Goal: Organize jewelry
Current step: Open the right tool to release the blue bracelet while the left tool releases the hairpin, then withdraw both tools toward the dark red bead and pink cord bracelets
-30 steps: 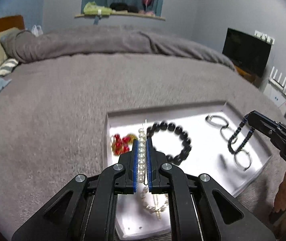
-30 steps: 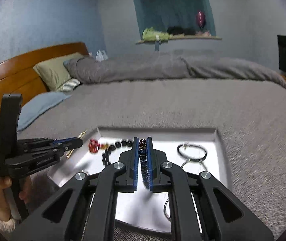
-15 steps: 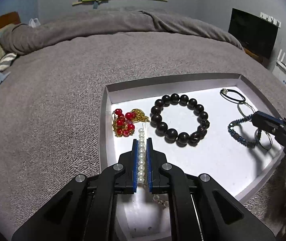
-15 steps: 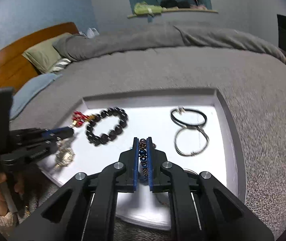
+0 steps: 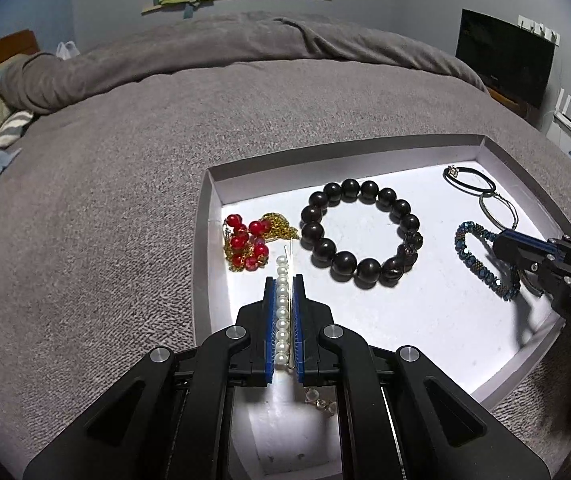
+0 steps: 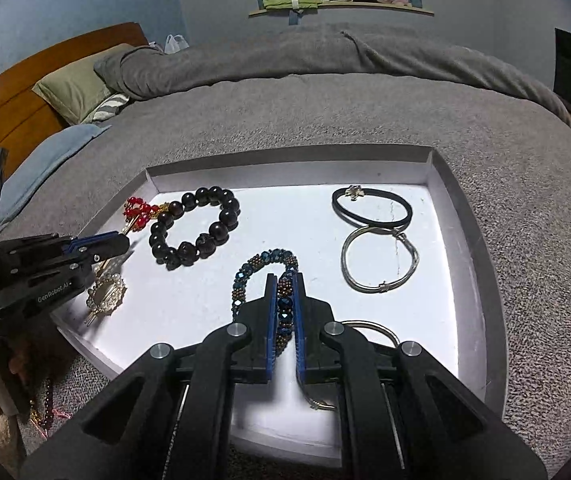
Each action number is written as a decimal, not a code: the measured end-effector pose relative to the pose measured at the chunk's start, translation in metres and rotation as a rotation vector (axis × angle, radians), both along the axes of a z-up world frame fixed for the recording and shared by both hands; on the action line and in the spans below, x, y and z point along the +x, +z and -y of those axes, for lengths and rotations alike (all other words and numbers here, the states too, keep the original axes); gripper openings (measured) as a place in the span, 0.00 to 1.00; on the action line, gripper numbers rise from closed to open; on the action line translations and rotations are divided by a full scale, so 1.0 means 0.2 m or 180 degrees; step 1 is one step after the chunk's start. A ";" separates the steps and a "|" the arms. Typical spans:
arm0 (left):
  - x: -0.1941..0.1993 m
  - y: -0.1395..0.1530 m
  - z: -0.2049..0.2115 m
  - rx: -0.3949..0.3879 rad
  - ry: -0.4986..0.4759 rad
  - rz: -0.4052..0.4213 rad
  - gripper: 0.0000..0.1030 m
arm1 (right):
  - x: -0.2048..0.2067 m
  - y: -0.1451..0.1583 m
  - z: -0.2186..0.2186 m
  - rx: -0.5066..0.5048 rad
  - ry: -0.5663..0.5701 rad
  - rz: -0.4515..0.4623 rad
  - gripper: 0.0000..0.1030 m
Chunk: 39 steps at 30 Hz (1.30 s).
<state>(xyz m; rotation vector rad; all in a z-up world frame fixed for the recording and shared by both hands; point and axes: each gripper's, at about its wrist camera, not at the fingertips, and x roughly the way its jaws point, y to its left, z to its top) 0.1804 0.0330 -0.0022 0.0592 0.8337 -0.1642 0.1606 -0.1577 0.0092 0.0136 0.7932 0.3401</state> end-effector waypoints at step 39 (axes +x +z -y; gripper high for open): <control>-0.26 0.23 -0.02 -0.0083 0.0277 0.0910 0.76 | -0.24 0.22 0.11 0.0270 -0.0465 0.1136 0.95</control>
